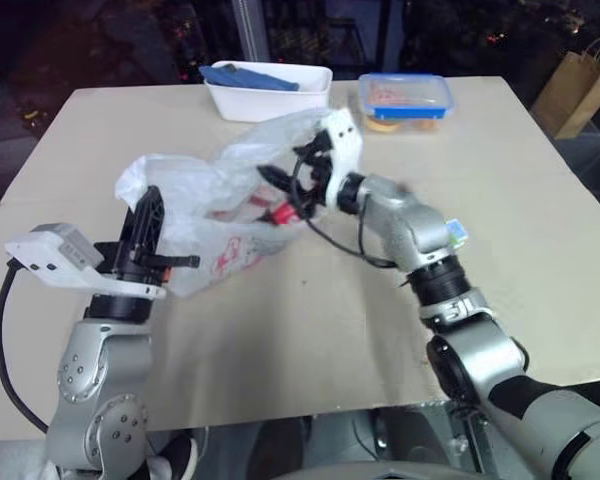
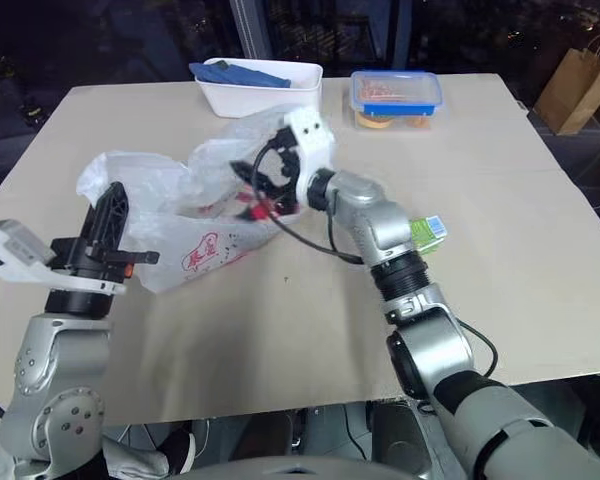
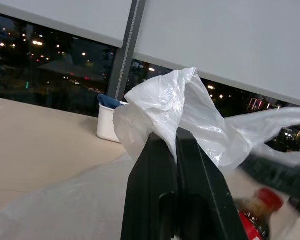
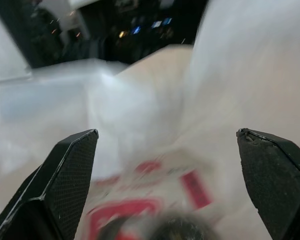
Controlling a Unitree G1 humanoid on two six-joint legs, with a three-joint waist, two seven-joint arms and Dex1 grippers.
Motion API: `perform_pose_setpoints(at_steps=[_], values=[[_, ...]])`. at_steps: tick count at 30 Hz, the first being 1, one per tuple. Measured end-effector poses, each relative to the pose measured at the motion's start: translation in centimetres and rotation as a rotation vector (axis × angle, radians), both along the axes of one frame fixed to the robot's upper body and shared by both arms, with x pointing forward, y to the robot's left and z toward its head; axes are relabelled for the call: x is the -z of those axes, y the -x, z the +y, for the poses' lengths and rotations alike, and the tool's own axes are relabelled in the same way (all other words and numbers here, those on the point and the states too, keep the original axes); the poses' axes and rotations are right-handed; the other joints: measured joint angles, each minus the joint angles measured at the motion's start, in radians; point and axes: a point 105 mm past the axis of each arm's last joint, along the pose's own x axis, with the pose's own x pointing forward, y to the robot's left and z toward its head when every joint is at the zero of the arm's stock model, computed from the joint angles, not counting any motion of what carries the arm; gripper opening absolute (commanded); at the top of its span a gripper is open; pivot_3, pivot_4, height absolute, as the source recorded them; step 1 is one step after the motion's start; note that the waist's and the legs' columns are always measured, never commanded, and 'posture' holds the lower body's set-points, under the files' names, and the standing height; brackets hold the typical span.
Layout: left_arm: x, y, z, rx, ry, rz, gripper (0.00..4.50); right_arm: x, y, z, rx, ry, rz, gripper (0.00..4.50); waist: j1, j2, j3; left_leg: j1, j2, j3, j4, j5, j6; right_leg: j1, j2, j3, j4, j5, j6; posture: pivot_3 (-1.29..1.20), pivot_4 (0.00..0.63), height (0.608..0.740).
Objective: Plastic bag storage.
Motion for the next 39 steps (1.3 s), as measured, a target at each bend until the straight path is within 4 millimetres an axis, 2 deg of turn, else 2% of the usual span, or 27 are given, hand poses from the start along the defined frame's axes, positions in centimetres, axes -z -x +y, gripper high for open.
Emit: perform_pose_setpoints(at_steps=[4, 5, 6, 8, 9, 11, 13, 17, 22, 25, 28, 29, 31, 33, 39], values=[[0.2, -0.1, 0.1, -0.002, 0.003, 0.007, 0.00, -0.9, -0.2, -1.1, 0.024, -0.008, -0.030, 4.48, -0.002, 0.000, 0.000, 0.000, 0.000, 0.000, 0.000, 0.000, 0.000, 0.000, 0.000, 0.000, 0.000, 0.000, 0.000, 0.00, 0.150, 0.740], [0.1, -0.2, 0.1, 0.001, 0.004, 0.005, 0.00, -0.9, -0.4, -1.8, 0.039, 0.002, -0.036, 4.48, -0.004, 0.000, 0.000, 0.000, 0.000, 0.001, -0.001, 0.000, 0.000, 0.000, 0.000, 0.001, 0.000, 0.000, 0.000, 0.00, 0.150, 0.740], [0.0, -0.4, -0.2, 0.014, 0.001, 0.001, 0.00, -0.9, 0.2, -3.7, 0.037, 0.021, -0.067, 4.48, 0.000, 0.000, 0.000, 0.000, 0.000, 0.000, -0.001, 0.000, 0.000, 0.000, 0.000, 0.000, -0.001, 0.000, 0.000, 0.00, 0.150, 0.740], [0.0, -0.4, -0.3, 0.018, -0.002, 0.001, 0.00, -1.4, 2.4, -5.3, -0.071, 0.032, -0.077, 4.48, 0.002, 0.000, 0.000, -0.002, 0.000, -0.001, -0.001, 0.000, 0.000, 0.000, -0.001, 0.000, -0.002, 0.000, 0.000, 0.00, 0.150, 0.740], [-0.2, -0.5, -0.3, 0.019, -0.004, -0.004, 0.00, -2.0, 5.3, -6.8, -0.209, 0.074, -0.097, 4.48, 0.006, 0.000, 0.001, -0.003, -0.001, -0.002, -0.001, 0.000, 0.000, 0.000, -0.002, -0.002, -0.004, 0.000, 0.000, 0.00, 0.150, 0.740], [-0.2, -0.5, -0.2, 0.015, -0.007, -0.002, 0.00, -2.3, 7.2, -7.9, -0.296, 0.118, -0.106, 4.48, 0.005, 0.000, 0.001, -0.003, -0.001, -0.002, -0.001, 0.000, 0.000, 0.001, -0.002, -0.002, -0.005, 0.000, 0.000, 0.00, 0.150, 0.740], [-0.3, -0.7, -0.5, 0.031, -0.006, -0.004, 0.00, -1.2, 10.1, -10.2, -0.412, 0.228, -0.062, 4.48, 0.009, 0.000, 0.000, -0.003, -0.001, -0.003, -0.002, 0.000, 0.000, 0.001, -0.002, -0.003, -0.006, 0.000, 0.000, 0.00, 0.150, 0.740], [0.0, -1.2, -1.1, 0.066, -0.009, 0.009, 0.00, -0.1, 12.0, -12.6, -0.474, 0.286, 0.036, 4.48, 0.004, -0.001, 0.001, -0.001, 0.000, -0.001, -0.002, 0.000, 0.000, 0.002, -0.001, -0.001, -0.004, 0.000, 0.000, 0.00, 0.150, 0.740], [0.0, -1.4, -1.6, 0.093, -0.021, 0.016, 0.00, 0.0, 11.9, -12.2, -0.447, 0.265, 0.011, 4.48, 0.000, -0.001, 0.001, 0.000, 0.001, -0.001, -0.002, 0.000, 0.000, 0.002, 0.001, -0.001, -0.003, 0.000, 0.000, 0.00, 0.150, 0.740], [0.3, -1.5, -2.1, 0.115, -0.025, 0.023, 0.00, 0.8, 11.0, -10.5, -0.397, 0.264, -0.007, 4.48, 0.002, -0.001, 0.000, 0.000, 0.001, 0.000, -0.001, 0.000, 0.000, 0.002, 0.000, 0.000, -0.002, 0.000, 0.000, 0.00, 0.150, 0.740], [0.5, -1.5, -2.5, 0.134, -0.028, 0.032, 0.00, 2.3, 8.7, -8.4, -0.291, 0.314, 0.002, 4.48, -0.001, -0.001, 0.000, 0.001, 0.000, 0.000, -0.001, 0.000, 0.000, 0.001, 0.000, 0.001, -0.002, 0.000, 0.000, 0.00, 0.150, 0.740], [0.6, -1.6, -2.6, 0.140, -0.028, 0.033, 0.00, 3.4, 7.2, -7.9, -0.203, 0.361, 0.021, 4.48, 0.000, -0.001, 0.000, 0.001, 0.000, 0.000, -0.001, 0.001, -0.001, 0.001, 0.000, 0.000, -0.001, 0.000, 0.000, 0.00, 0.150, 0.740], [0.7, -1.5, -2.6, 0.138, -0.028, 0.038, 0.00, 4.7, 6.6, -7.6, -0.162, 0.413, 0.045, 4.48, 0.007, -0.001, 0.000, 0.000, 0.000, -0.002, -0.001, 0.001, -0.002, 0.001, 0.000, -0.001, -0.002, 0.000, 0.000, 0.00, 0.150, 0.740], [0.7, -1.5, -2.6, 0.138, -0.028, 0.039, 0.00, 5.3, 7.1, -7.1, -0.197, 0.422, 0.075, 4.48, 0.010, -0.001, 0.001, -0.001, 0.000, -0.002, -0.001, 0.001, -0.002, 0.001, 0.000, -0.001, -0.003, 0.000, 0.000, 0.00, 0.150, 0.740], [0.8, -1.6, -2.8, 0.139, -0.033, 0.042, 0.00, 4.7, 11.1, -6.7, -0.434, 0.446, 0.075, 4.48, 0.011, -0.001, 0.000, -0.002, 0.000, -0.003, -0.002, 0.001, -0.002, 0.001, -0.001, -0.002, -0.005, 0.000, 0.000, 0.00, 0.150, 0.740]])
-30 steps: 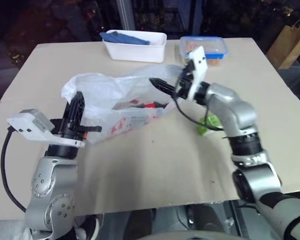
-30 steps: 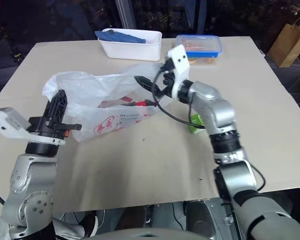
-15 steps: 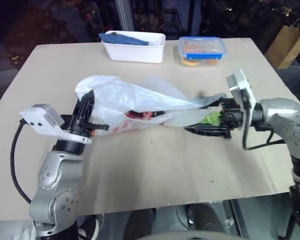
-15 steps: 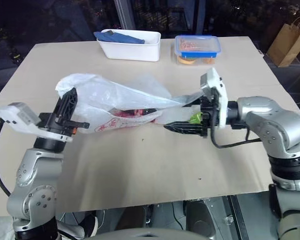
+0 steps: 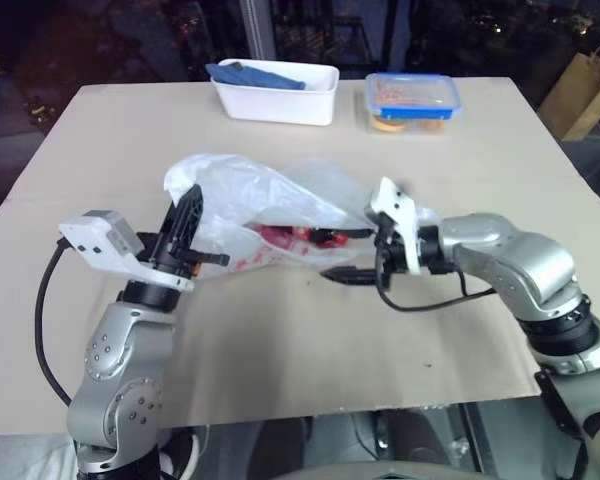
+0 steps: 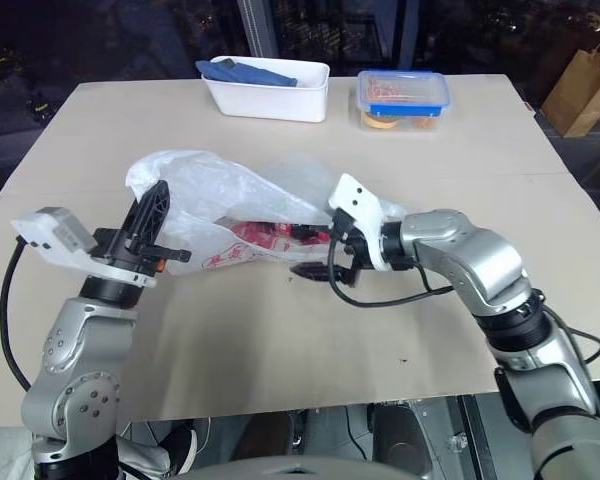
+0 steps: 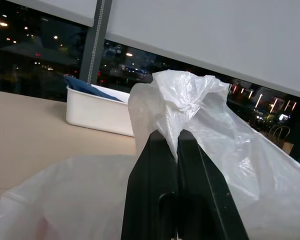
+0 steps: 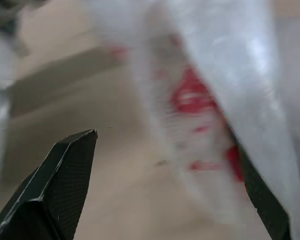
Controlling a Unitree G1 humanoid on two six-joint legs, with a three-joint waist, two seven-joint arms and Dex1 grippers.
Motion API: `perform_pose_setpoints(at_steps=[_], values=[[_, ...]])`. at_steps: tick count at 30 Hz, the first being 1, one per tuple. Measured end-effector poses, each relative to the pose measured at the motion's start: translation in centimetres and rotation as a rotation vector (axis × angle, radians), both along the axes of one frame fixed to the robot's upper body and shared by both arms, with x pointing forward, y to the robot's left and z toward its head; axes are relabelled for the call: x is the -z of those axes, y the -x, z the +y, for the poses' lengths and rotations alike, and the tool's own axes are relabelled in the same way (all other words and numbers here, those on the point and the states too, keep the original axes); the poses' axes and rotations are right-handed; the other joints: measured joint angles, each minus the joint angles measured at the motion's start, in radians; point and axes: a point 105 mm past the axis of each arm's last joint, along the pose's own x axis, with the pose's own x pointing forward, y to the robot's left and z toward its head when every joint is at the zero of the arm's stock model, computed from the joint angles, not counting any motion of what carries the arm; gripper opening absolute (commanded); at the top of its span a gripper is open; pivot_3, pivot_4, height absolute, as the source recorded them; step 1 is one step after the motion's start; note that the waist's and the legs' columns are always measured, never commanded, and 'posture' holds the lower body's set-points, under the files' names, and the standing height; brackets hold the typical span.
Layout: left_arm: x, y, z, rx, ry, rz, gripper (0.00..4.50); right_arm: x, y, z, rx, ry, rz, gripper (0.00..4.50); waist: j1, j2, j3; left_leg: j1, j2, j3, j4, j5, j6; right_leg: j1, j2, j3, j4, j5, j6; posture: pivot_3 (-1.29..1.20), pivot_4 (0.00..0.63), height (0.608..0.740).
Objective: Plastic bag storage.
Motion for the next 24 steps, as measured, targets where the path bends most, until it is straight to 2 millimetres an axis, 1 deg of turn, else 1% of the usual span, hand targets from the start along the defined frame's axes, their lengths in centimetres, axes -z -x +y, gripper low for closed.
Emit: perform_pose_setpoints(at_steps=[1, 2, 3, 4, 7, 9, 11, 12, 13, 14, 15, 16, 18, 19, 21, 22, 23, 24], values=[[0.0, 0.0, 0.0, 0.001, 0.000, 0.001, 0.00, -0.4, 0.7, 0.2, -0.040, -0.019, 0.005, 4.48, 0.000, 0.000, 0.000, 0.000, 0.000, 0.000, 0.000, 0.000, 0.000, 0.000, 0.000, 0.000, 0.000, 0.000, 0.000, 0.00, 0.150, 0.740], [0.0, 0.0, -0.2, 0.009, -0.001, 0.000, 0.00, -1.0, 1.8, 0.0, -0.110, -0.064, 0.040, 4.48, -0.001, 0.000, 0.000, 0.000, 0.000, -0.001, 0.000, 0.000, 0.000, 0.000, 0.000, -0.001, 0.000, 0.000, 0.000, 0.00, 0.150, 0.740], [0.0, -0.1, -0.3, 0.014, -0.002, 0.001, 0.00, -2.2, 3.3, -0.5, -0.195, -0.115, 0.065, 4.48, 0.001, 0.000, 0.000, 0.000, 0.000, -0.001, 0.000, 0.000, 0.000, 0.000, 0.000, -0.001, 0.000, 0.000, 0.000, 0.00, 0.150, 0.740], [0.0, -0.1, -0.3, 0.014, -0.002, 0.000, 0.00, -3.2, 4.1, -1.1, -0.242, -0.147, 0.067, 4.48, 0.002, 0.000, 0.000, 0.000, 0.000, -0.001, 0.000, 0.000, 0.000, 0.000, 0.000, -0.001, 0.000, 0.000, 0.000, 0.00, 0.150, 0.740], [0.0, -0.1, -0.3, 0.013, -0.003, 0.000, 0.00, -5.2, 5.0, -3.2, -0.268, -0.218, 0.069, 4.48, 0.004, -0.001, 0.000, 0.001, 0.000, -0.001, 0.000, 0.000, 0.000, 0.002, 0.000, -0.001, 0.000, 0.000, 0.000, 0.00, 0.150, 0.740], [0.0, -0.2, -0.3, 0.017, -0.004, -0.002, 0.00, -5.8, 5.3, -4.4, -0.262, -0.250, 0.092, 4.48, 0.010, -0.001, 0.000, 0.001, 0.000, -0.001, 0.000, 0.000, 0.000, 0.002, 0.000, -0.001, 0.000, 0.000, 0.000, 0.00, 0.150, 0.740], [0.0, -0.3, -0.3, 0.021, -0.006, -0.001, 0.00, -6.8, 5.3, -5.6, -0.242, -0.301, 0.094, 4.48, 0.010, -0.001, 0.000, 0.002, 0.001, 0.000, 0.000, 0.000, 0.000, 0.002, 0.001, -0.001, 0.000, 0.000, 0.000, 0.00, 0.150, 0.740], [0.0, -0.4, -0.3, 0.023, -0.006, 0.000, 0.00, -7.8, 4.9, -6.1, -0.212, -0.363, 0.070, 4.48, 0.010, -0.001, 0.000, 0.002, 0.001, 0.000, 0.000, 0.000, 0.000, 0.002, 0.001, 0.000, 0.000, 0.000, 0.000, 0.00, 0.150, 0.740], [0.1, -0.4, -0.3, 0.024, -0.006, 0.001, 0.00, -8.7, 4.1, -6.6, -0.155, -0.425, 0.031, 4.48, 0.009, -0.001, 0.000, 0.002, 0.001, 0.000, 0.000, 0.000, 0.000, 0.002, 0.002, 0.000, 0.001, 0.000, 0.000, 0.00, 0.150, 0.740], [0.0, -0.5, -0.3, 0.027, -0.005, 0.000, 0.00, -9.3, 3.1, -7.2, -0.086, -0.463, -0.001, 4.48, 0.010, -0.001, 0.000, 0.002, 0.001, 0.000, 0.000, 0.000, 0.000, 0.002, 0.002, 0.000, 0.001, 0.000, 0.000, 0.00, 0.150, 0.740], [0.0, -0.5, -0.3, 0.028, -0.007, 0.000, 0.00, -9.5, 1.1, -8.5, 0.044, -0.465, -0.058, 4.48, 0.012, -0.001, 0.000, 0.002, 0.001, 0.000, 0.001, 0.000, 0.000, 0.002, 0.001, 0.000, 0.001, 0.000, 0.000, 0.00, 0.150, 0.740], [0.1, -0.6, -0.3, 0.028, -0.008, 0.002, 0.00, -9.3, -0.1, -9.6, 0.128, -0.434, -0.100, 4.48, 0.015, -0.001, 0.000, 0.002, 0.001, 0.000, 0.001, 0.000, 0.000, 0.002, 0.001, 0.000, 0.001, 0.000, 0.000, 0.00, 0.150, 0.740], [0.2, -0.6, -0.1, 0.024, -0.010, 0.007, 0.00, -8.0, -2.0, -12.6, 0.269, -0.309, -0.192, 4.48, 0.024, -0.001, 0.000, 0.001, -0.001, 0.000, 0.001, 0.000, 0.000, 0.002, 0.000, -0.001, -0.001, 0.000, 0.000, 0.00, 0.150, 0.740], [0.2, -0.6, 0.0, 0.019, -0.013, 0.007, 0.00, -6.9, -3.0, -14.7, 0.337, -0.242, -0.223, 4.48, 0.022, -0.001, 0.000, 0.001, 0.000, 0.001, 0.001, 0.000, 0.000, 0.003, 0.000, 0.000, -0.003, 0.000, 0.000, 0.00, 0.150, 0.740], [0.2, -0.6, 0.0, 0.019, -0.014, 0.007, 0.00, -6.6, -3.5, -15.5, 0.362, -0.233, -0.231, 4.48, 0.017, -0.001, 0.000, 0.001, 0.000, 0.001, 0.000, 0.000, 0.000, 0.002, 0.000, 0.001, -0.003, 0.000, 0.000, 0.00, 0.150, 0.740], [0.2, -0.6, -0.1, 0.027, -0.015, 0.005, 0.00, -6.3, -4.1, -16.5, 0.382, -0.214, -0.251, 4.48, 0.013, -0.001, 0.000, 0.002, 0.000, 0.002, 0.000, 0.000, 0.000, 0.002, 0.000, 0.001, -0.003, 0.000, 0.000, 0.00, 0.150, 0.740], [0.2, -0.6, -0.3, 0.035, -0.017, 0.005, 0.00, -5.5, -4.8, -18.0, 0.419, -0.155, -0.267, 4.48, 0.013, -0.001, 0.000, 0.002, 0.000, 0.002, 0.000, 0.000, 0.000, 0.002, 0.000, 0.001, -0.003, 0.000, 0.000, 0.00, 0.150, 0.740], [0.3, -0.6, -0.2, 0.033, -0.018, 0.009, 0.00, -4.2, -5.3, -19.5, 0.438, -0.044, -0.290, 4.48, 0.014, -0.001, 0.000, 0.002, 0.001, 0.002, -0.001, 0.000, 0.000, 0.002, 0.000, 0.001, -0.003, 0.000, 0.000, 0.00, 0.150, 0.740]])
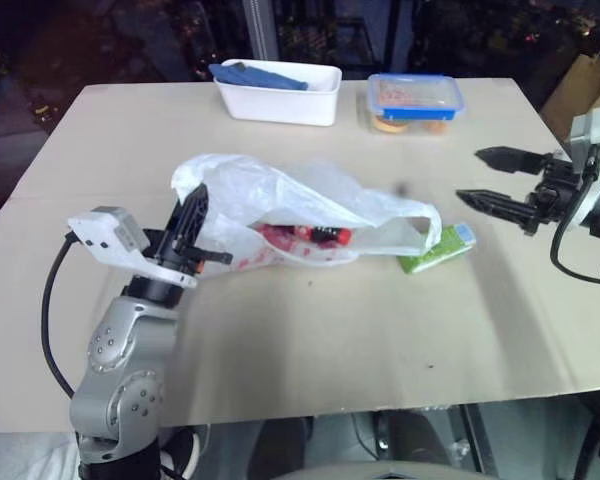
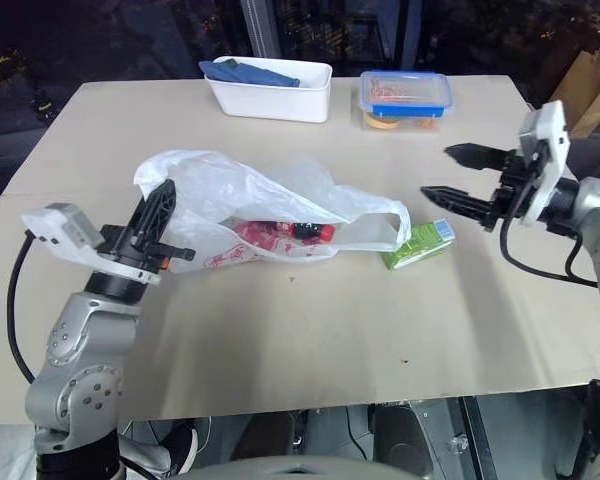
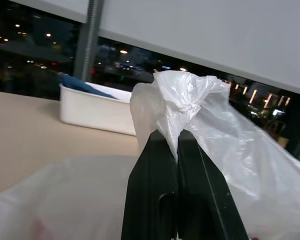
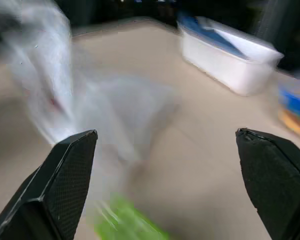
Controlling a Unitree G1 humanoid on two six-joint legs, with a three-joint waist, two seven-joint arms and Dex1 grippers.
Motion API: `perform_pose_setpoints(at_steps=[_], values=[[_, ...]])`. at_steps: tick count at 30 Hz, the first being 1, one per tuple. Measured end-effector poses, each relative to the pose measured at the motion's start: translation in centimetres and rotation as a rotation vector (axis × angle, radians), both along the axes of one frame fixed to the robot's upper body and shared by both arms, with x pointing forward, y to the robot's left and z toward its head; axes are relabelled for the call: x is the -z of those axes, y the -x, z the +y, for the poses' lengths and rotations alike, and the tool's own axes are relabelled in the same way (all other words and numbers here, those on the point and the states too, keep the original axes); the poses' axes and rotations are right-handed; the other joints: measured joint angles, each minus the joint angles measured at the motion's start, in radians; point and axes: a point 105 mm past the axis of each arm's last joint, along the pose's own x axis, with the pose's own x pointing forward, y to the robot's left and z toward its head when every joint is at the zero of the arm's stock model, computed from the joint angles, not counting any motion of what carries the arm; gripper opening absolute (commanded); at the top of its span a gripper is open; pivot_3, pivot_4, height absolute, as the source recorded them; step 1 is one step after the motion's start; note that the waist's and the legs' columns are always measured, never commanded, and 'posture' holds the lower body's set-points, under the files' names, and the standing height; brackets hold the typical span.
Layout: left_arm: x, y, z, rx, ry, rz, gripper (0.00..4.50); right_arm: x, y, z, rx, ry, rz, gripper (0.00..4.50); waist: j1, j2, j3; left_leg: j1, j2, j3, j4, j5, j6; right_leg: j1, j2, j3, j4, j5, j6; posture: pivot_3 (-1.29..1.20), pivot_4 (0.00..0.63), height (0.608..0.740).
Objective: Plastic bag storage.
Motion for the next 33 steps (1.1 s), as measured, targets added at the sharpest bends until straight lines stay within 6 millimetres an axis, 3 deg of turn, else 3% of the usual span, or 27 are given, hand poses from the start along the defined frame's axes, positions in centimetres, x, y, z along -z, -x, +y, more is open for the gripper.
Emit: perform_pose_setpoints(at_steps=[3, 4, 6, 13, 21, 24, 28, 29, 33], values=[[0.1, -0.1, 0.0, 0.000, 0.000, 0.004, 0.00, 3.2, -0.1, -0.9, -0.047, 0.204, 0.043, 4.48, -0.003, 0.000, 0.000, 0.001, 0.001, 0.001, 0.000, 0.000, 0.000, 0.000, 0.001, 0.000, 0.000, 0.000, 0.000, 0.00, 0.150, 0.740], [0.2, -0.1, 0.0, 0.001, 0.000, 0.007, 0.00, 5.0, 0.0, -0.6, -0.095, 0.269, 0.080, 4.48, -0.006, 0.000, 0.000, 0.001, 0.001, 0.002, 0.000, 0.000, 0.000, 0.000, 0.001, 0.001, 0.000, 0.000, 0.000, 0.00, 0.150, 0.740], [0.2, -0.1, 0.1, 0.001, -0.004, 0.007, 0.00, 6.8, -0.6, 0.5, -0.183, 0.357, 0.089, 4.48, -0.015, 0.001, 0.000, 0.002, 0.001, 0.004, 0.000, 0.000, 0.000, 0.000, 0.001, 0.003, 0.000, 0.000, 0.000, 0.00, 0.150, 0.740], [0.7, 0.1, 0.1, -0.004, -0.011, 0.023, 0.00, 6.6, -3.2, 3.2, -0.326, 0.508, -0.022, 4.48, -0.023, 0.001, 0.001, 0.002, 0.001, 0.003, 0.000, 0.000, -0.001, 0.000, 0.001, 0.003, 0.000, 0.000, 0.000, 0.00, 0.150, 0.740], [1.1, 0.8, 0.1, -0.030, -0.016, 0.023, 0.00, 7.7, -3.9, 4.6, -0.442, 0.627, -0.056, 4.48, -0.018, 0.001, 0.001, 0.001, 0.000, 0.003, 0.000, 0.001, -0.002, 0.000, -0.001, 0.002, -0.001, 0.000, 0.000, 0.00, 0.150, 0.740], [1.1, 1.0, 0.0, -0.033, -0.019, 0.020, 0.00, 8.0, -3.7, 4.5, -0.466, 0.647, -0.044, 3.70, -0.017, 0.001, 0.001, 0.001, 0.000, 0.002, 0.000, 0.001, -0.001, 0.000, -0.001, 0.002, -0.001, 0.000, 0.000, 0.00, 0.150, 0.740], [1.1, 1.0, -0.1, -0.033, -0.023, 0.019, 0.00, 8.0, -3.4, 3.7, -0.464, 0.667, -0.026, 1.78, -0.015, 0.001, 0.001, 0.002, 0.000, 0.002, 0.000, 0.000, -0.001, 0.001, -0.001, 0.002, -0.001, 0.000, 0.000, 0.00, 0.150, 0.740], [1.1, 1.0, -0.2, -0.031, -0.025, 0.019, 0.00, 8.0, -3.3, 3.3, -0.457, 0.675, -0.017, 1.53, -0.012, 0.001, 0.001, 0.002, 0.000, 0.002, 0.000, 0.000, -0.001, 0.001, -0.001, 0.002, -0.001, 0.000, 0.000, 0.00, 0.150, 0.740], [1.0, 0.8, -0.6, -0.010, -0.029, 0.010, 0.00, 8.0, -2.5, 2.3, -0.428, 0.657, 0.011, 1.53, -0.002, 0.001, 0.001, 0.002, 0.000, 0.002, 0.000, 0.000, -0.001, 0.001, -0.001, 0.001, -0.001, 0.000, 0.000, 0.00, 0.150, 0.740]])
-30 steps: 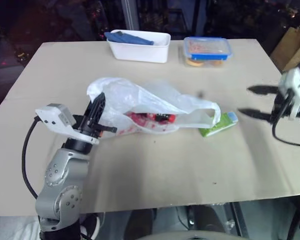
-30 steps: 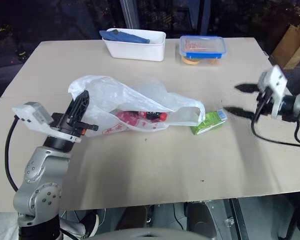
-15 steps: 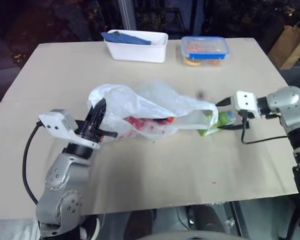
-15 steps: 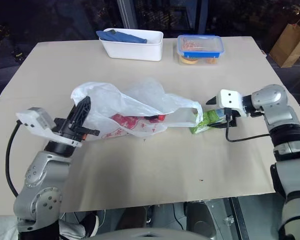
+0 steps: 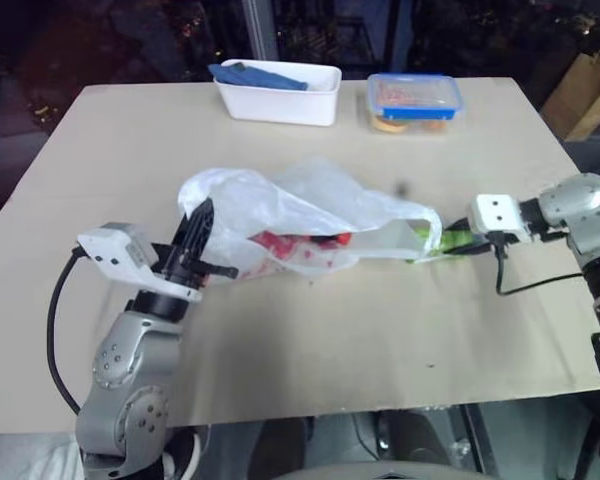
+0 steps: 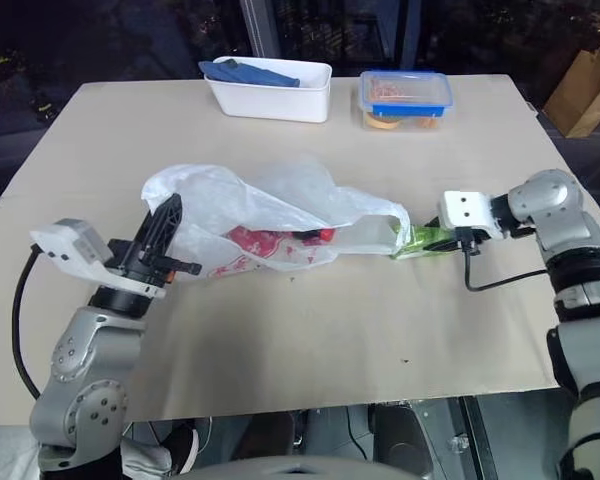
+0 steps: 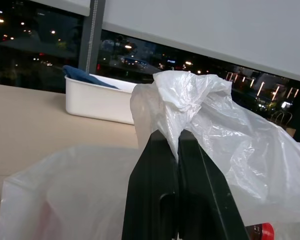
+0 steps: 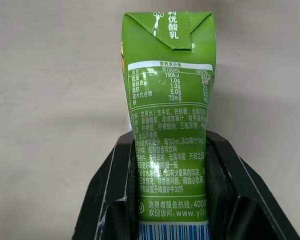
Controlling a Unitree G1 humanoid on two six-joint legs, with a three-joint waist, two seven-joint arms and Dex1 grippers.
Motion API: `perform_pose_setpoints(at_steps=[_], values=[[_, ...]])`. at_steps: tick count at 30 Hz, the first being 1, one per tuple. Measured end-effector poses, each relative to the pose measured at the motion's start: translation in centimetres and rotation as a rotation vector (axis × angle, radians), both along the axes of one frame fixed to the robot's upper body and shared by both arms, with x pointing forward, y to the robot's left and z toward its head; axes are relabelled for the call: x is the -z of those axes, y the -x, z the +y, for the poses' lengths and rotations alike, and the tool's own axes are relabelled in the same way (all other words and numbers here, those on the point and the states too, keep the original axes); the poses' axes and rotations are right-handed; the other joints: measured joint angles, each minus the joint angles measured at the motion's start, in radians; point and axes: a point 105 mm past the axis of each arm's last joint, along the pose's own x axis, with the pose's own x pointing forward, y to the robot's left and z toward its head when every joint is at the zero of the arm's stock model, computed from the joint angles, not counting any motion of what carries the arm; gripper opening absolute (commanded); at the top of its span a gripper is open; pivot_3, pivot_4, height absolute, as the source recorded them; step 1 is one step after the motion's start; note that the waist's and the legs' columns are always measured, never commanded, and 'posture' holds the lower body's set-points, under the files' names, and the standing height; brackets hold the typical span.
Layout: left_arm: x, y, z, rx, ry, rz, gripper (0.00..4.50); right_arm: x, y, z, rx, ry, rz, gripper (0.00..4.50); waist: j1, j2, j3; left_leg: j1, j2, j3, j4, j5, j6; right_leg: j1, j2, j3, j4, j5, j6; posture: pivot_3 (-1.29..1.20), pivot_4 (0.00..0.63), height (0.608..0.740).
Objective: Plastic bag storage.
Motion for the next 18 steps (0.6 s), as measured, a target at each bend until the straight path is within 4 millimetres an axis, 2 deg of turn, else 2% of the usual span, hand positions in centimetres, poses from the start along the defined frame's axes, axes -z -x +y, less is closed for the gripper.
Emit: perform_pose_setpoints(at_steps=[3, 6, 7, 10, 12, 14, 16, 18], values=[[-0.1, 0.0, -0.1, 0.010, -0.003, -0.004, 0.00, 0.0, 0.7, -0.5, 0.027, -0.014, 0.033, 1.53, 0.004, 0.000, 0.000, -0.001, 0.000, 0.000, 0.000, 0.000, 0.000, 0.000, 0.000, 0.000, 0.000, 0.000, 0.000, 0.00, 0.150, 0.740], [-0.1, -0.1, -0.1, 0.014, -0.010, -0.002, 0.00, -0.9, 3.3, -1.5, 0.072, -0.042, 0.118, 1.53, 0.014, 0.005, 0.003, -0.003, -0.002, -0.003, 0.000, 0.000, 0.000, -0.001, -0.002, -0.002, -0.001, 0.000, 0.000, 0.00, 0.150, 0.740], [0.0, -0.2, -0.2, 0.018, -0.011, 0.000, 0.00, -1.8, 4.8, -1.7, 0.080, -0.047, 0.157, 1.53, 0.013, 0.006, 0.004, -0.004, -0.002, -0.003, 0.000, 0.000, 0.000, -0.001, -0.003, -0.003, -0.001, 0.000, 0.000, 0.00, 0.150, 0.740], [0.0, -0.3, -0.2, 0.020, -0.012, 0.005, 0.00, -3.9, 8.3, -0.4, 0.030, -0.085, 0.255, 1.53, 0.006, 0.007, 0.004, -0.003, -0.001, -0.003, -0.001, 0.000, 0.001, -0.001, -0.002, -0.003, -0.002, 0.000, 0.000, 0.00, 0.150, 0.740], [0.1, -0.3, -0.2, 0.024, -0.012, 0.006, 0.00, -6.0, 11.2, 2.7, -0.087, -0.181, 0.346, 1.53, -0.003, 0.007, 0.004, -0.001, 0.001, -0.002, -0.001, 0.000, 0.001, -0.001, 0.001, -0.002, -0.002, 0.000, 0.000, 0.00, 0.150, 0.740], [0.1, -0.5, -0.5, 0.036, -0.011, 0.007, 0.00, -7.7, 12.7, 5.3, -0.190, -0.284, 0.369, 1.53, -0.007, 0.007, 0.004, 0.000, 0.002, -0.002, 0.000, 0.000, 0.001, 0.000, 0.003, -0.001, -0.001, 0.000, 0.000, 0.00, 0.150, 0.740], [0.2, -0.6, -0.7, 0.047, -0.007, 0.010, 0.00, -10.5, 12.8, 9.1, -0.259, -0.461, 0.317, 1.53, -0.010, 0.005, 0.004, 0.000, 0.002, -0.002, 0.003, 0.000, 0.000, 0.001, 0.003, -0.001, 0.001, 0.000, 0.000, 0.00, 0.150, 0.740], [0.1, -0.6, -0.7, 0.053, 0.002, 0.009, 0.00, -11.4, 12.0, 10.7, -0.238, -0.538, 0.269, 1.53, -0.007, 0.003, 0.003, 0.000, 0.002, -0.003, 0.006, 0.000, 0.000, 0.001, 0.003, -0.002, 0.004, 0.000, 0.000, 0.00, 0.150, 0.740]])
